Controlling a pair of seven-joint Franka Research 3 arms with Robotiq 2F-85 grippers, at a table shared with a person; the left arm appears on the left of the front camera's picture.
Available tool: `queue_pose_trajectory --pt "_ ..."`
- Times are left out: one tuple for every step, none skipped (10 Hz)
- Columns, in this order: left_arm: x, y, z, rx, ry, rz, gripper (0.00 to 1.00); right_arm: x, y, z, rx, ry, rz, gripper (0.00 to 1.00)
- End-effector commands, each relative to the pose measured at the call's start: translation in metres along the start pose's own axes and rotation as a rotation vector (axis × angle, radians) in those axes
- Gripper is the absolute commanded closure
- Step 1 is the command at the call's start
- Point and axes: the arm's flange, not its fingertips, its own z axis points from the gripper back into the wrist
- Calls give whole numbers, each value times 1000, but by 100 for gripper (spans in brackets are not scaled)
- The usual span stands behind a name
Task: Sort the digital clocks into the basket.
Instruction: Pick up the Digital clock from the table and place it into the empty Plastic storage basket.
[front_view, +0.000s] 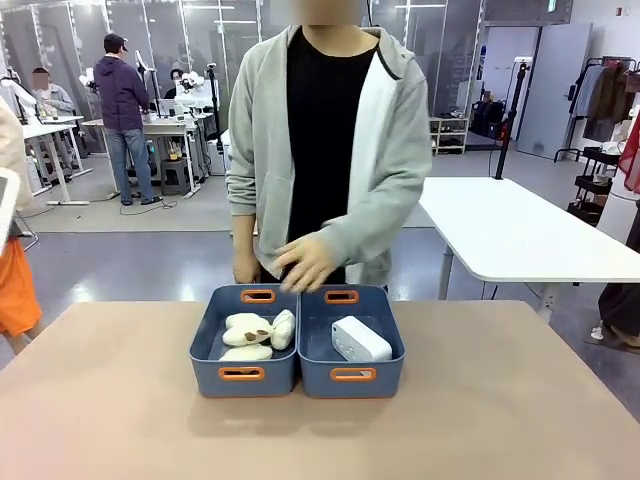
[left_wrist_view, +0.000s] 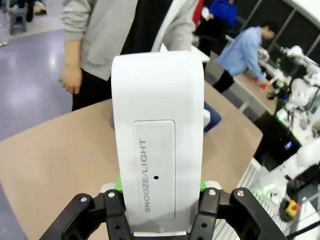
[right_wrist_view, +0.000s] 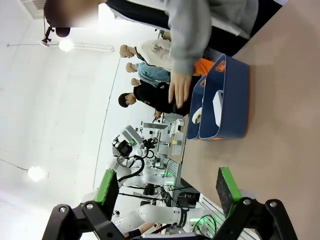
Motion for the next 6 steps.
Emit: queue_pose_trajectory --pt "46 -22 -45 14 187 -106 100 -2 2 1 -3 11 4 0" --pt "67 -42 -89 -8 284 -171 100 -2 2 1 -3 11 4 0" --pt "84 -69 -142 -34 375 -243 100 -2 2 1 -3 11 4 0" --pt "93 -96 -200 -28 440 -306 100 -2 2 1 -3 11 4 0" --pt "94 -121 -251 -39 506 -340 100 -2 2 1 -3 11 4 0" --pt "89 -141 -304 -2 551 -400 100 -2 2 1 -3 11 4 0"
